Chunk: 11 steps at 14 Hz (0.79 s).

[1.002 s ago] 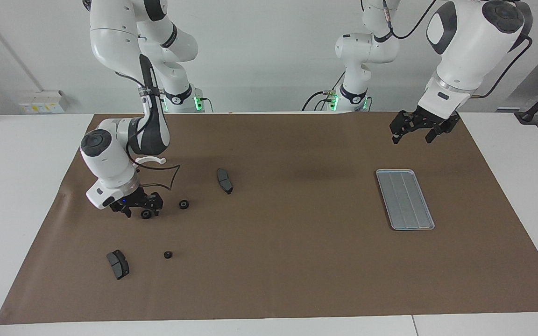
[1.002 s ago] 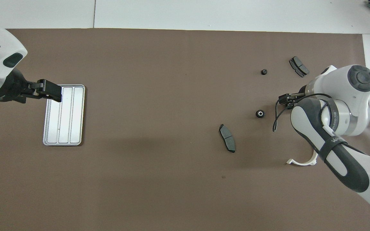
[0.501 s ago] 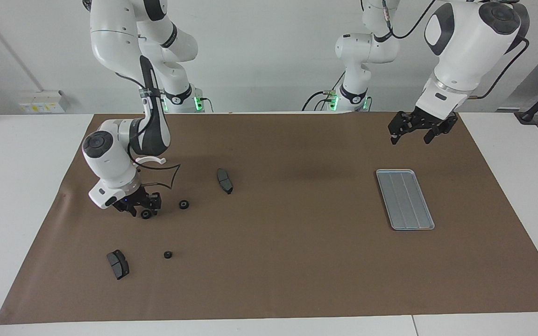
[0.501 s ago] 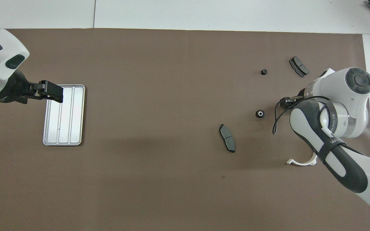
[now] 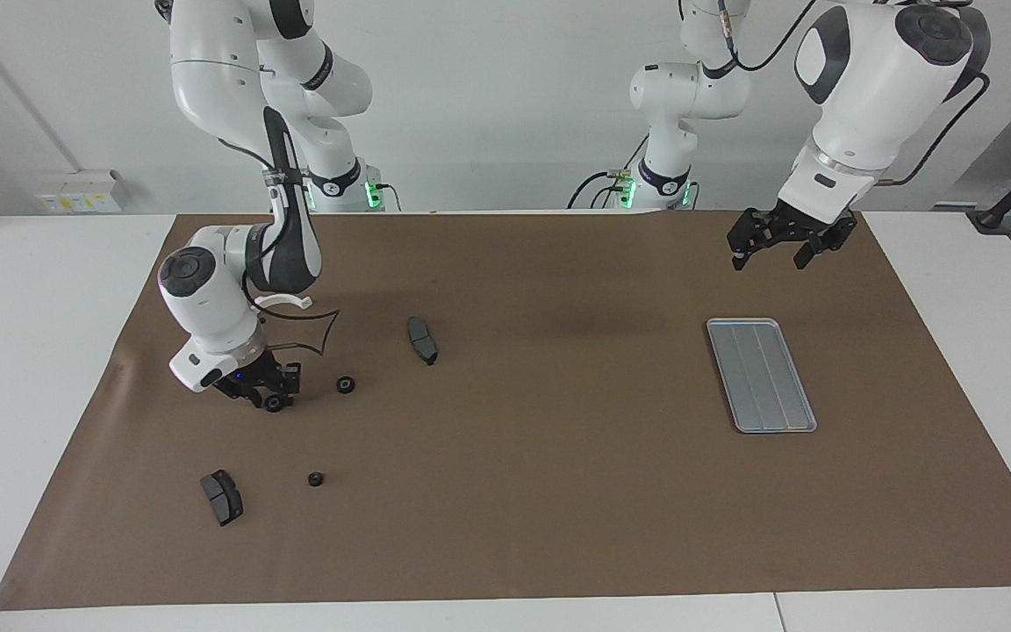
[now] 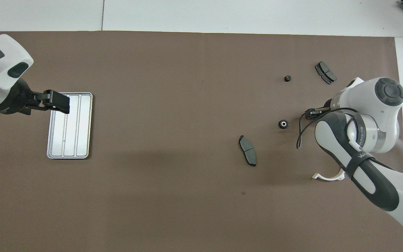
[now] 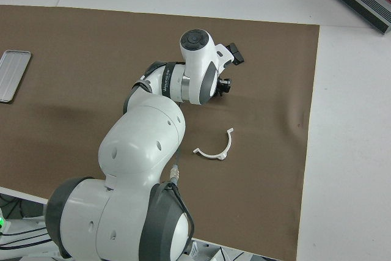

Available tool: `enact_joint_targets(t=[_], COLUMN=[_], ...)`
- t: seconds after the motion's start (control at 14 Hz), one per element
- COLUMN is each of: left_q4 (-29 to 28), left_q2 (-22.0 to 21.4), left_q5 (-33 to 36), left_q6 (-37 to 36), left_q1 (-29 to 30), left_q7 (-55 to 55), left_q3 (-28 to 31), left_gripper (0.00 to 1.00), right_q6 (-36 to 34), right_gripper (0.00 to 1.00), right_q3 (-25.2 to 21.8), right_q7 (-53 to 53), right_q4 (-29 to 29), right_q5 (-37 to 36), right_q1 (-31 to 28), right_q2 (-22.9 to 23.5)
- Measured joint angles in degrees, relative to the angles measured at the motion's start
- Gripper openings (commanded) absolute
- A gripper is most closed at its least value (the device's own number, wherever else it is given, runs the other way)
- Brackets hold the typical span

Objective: Pick bearing gear from pile to tray
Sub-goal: 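Lower the right gripper onto the nearest black bearing and grasp it, then carry the bearing with the right gripper to mid-table and release it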

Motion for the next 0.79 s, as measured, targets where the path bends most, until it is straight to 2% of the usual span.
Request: enact_joint_targets(t=[0.07,0.5,0.79], left_q4=[-0.04,-0.53,-0.53], left_q2=[-0.01,-0.12,-0.21], left_q5=[0.00,0.00,0.00], left_q6=[0.12,0.89,1.08], left_q1=[0.00,0.00,0.00], left_q7=[0.00,0.00,0.00], left_q3=[0.00,0.04,0.04], left_gripper=[1.00,1.00,1.00], right_q6=[0.03,-1.42,-12.02], right_gripper=[0.00,0.00,0.00], right_q3=[0.00,-0.01,0.60], right_q7=[0.00,0.00,5.40], right_q4=[-0.08,0.44,7.06], right_q5=[0.00,0.00,0.03], right_q1=[0.00,0.00,0.47], right_q2=[-0.04,-0.41,-2.71])
